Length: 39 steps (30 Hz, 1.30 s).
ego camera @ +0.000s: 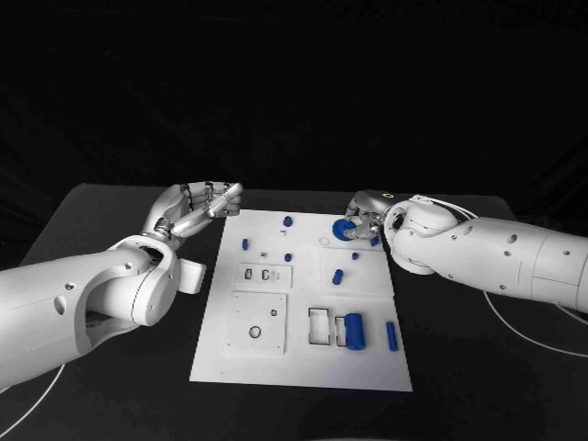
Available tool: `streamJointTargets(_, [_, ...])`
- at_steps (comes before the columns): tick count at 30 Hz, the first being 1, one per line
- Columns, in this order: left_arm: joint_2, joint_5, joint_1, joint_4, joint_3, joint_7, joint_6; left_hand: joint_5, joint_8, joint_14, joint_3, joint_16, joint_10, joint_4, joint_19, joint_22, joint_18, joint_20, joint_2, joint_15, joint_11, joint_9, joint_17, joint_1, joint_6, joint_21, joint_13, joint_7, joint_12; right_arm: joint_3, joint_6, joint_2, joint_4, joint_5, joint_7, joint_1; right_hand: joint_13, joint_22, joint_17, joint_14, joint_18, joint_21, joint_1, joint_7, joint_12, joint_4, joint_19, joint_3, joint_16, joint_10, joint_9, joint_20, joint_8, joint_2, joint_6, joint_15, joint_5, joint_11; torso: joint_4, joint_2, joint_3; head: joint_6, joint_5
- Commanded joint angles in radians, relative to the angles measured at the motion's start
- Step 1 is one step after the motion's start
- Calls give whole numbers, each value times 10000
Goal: Assemble the parts on the task board
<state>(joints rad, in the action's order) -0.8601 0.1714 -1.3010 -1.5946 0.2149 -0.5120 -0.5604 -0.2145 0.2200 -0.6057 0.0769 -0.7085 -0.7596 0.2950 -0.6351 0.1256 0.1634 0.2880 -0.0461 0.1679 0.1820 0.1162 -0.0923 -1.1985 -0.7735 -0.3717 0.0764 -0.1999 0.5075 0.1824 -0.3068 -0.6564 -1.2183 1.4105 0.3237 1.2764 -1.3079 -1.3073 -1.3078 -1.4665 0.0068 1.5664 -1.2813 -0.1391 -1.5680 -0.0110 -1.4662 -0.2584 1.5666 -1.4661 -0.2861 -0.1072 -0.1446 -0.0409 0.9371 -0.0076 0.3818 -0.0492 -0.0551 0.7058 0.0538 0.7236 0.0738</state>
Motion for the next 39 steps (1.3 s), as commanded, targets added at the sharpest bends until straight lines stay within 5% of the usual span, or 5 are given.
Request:
streamJointTargets(1, [0,33,-14,-34,-8,-65,79,46,58,43,-32,55,46,-19,68,-16,150,2,132,15,0,15,-14,5,75,68,13,-250,-12,53,-285,-92,-95,-659,-155,-78,-2629,-2635,-2630,-1043,-68,44,-163,298,-28,8,-1046,-86,42,-1047,-7,90,-56,57,436,-62,32,-10,-1,-3,-2,4,-24])
streamJointTargets(14, [79,33,-13,40,-7,-64,87,45,62,46,-30,56,47,-20,70,-18,149,2,136,15,1,16,-15,0,80,69,14,-251,-13,13,-1736,-854,-1469,-1655,-1135,245,-2629,-2635,-2630,-1043,-68,44,-136,182,-28,66,-1046,-123,42,-1047,38,60,7,-7,649,-14,6,-102,14,-13,2,-4,-54])
streamJointTargets(19, [130,33,-12,85,-6,-70,106,45,67,47,-28,57,48,-21,72,-19,149,2,141,16,1,18,-16,-5,84,70,14,-251,-14,9,-1522,-1082,-2021,-1553,-1200,344,-2629,-2635,-2630,-1043,-68,44,-121,144,-28,78,-1046,-126,42,-1047,76,40,82,-39,617,14,-32,-139,-1,-25,4,-8,59])
streamJointTargets(28, [170,33,-11,143,-5,-76,126,45,67,47,-28,57,48,-21,72,-19,149,2,141,16,1,18,-16,-5,84,70,14,-251,-14,11,-927,-1076,-2652,-1408,-1182,345,-2629,-2635,-2630,-1043,-68,44,-116,106,-28,87,-1046,-149,42,-1047,124,11,172,-38,591,49,-117,-177,-9,-14,-4,-45,1])
streamJointTargets(39, [207,33,-10,190,-5,-88,127,43,71,49,-27,58,48,-22,73,-21,149,3,147,17,2,19,-17,-12,89,72,15,-252,-15,10,-839,-397,-2405,-1192,-1271,289,-2629,-2635,-2630,-1043,-68,44,-115,102,-28,87,-1046,-155,42,-1047,131,4,185,-31,597,56,-138,-184,10,-12,10,-62,-4])
